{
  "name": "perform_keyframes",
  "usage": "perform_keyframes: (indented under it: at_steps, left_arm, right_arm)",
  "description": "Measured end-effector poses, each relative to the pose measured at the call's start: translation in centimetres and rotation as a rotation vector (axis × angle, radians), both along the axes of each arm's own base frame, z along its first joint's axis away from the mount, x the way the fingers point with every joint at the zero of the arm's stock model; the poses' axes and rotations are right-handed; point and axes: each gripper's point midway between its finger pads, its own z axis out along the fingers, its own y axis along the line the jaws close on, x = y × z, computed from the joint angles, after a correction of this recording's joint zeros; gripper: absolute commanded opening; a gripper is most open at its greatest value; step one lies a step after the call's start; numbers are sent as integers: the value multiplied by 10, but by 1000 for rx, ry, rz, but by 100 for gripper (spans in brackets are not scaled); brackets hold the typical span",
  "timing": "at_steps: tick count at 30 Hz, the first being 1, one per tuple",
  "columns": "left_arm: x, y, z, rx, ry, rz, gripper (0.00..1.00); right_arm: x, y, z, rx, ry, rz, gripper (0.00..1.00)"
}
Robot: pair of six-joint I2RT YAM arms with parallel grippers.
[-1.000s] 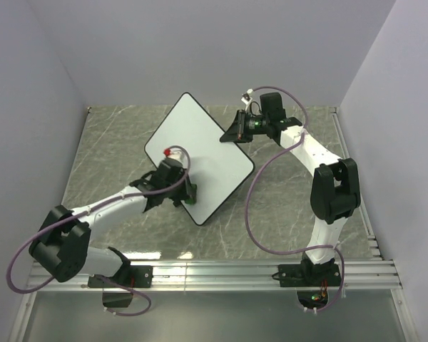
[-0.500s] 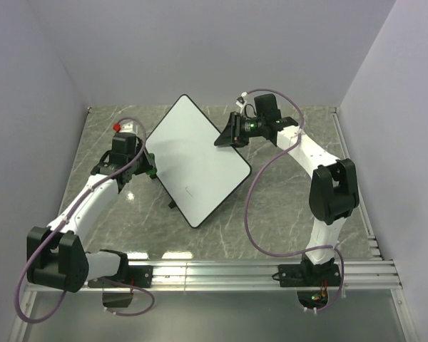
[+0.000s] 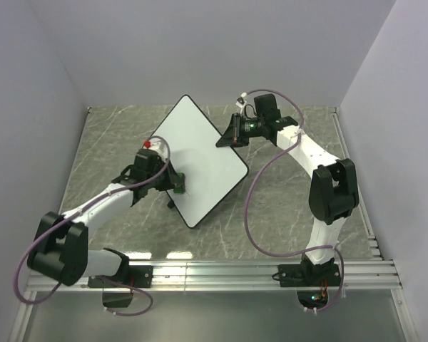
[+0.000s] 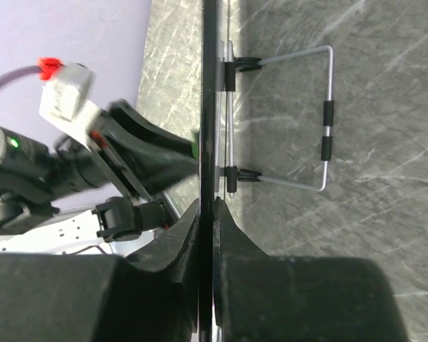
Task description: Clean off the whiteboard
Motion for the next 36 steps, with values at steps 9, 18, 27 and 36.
perform_keyframes:
  at_steps: [9, 18, 27, 36]
  left_arm:
    - [5, -61, -9, -35, -14, -93, 0]
    - [-28, -122, 21, -157, -67, -262, 0]
    - [-39, -128, 19, -182, -29, -287, 0]
    - [13, -48, -20, -66, 41, -27, 0]
  right_arm:
    - [16, -17, -3, -21, -46, -23, 0]
    - [19, -17, -2, -14, -57, -23, 0]
    - [21, -16, -3, -6, -61, -16, 0]
    - [21, -16, -3, -9, -55, -23, 0]
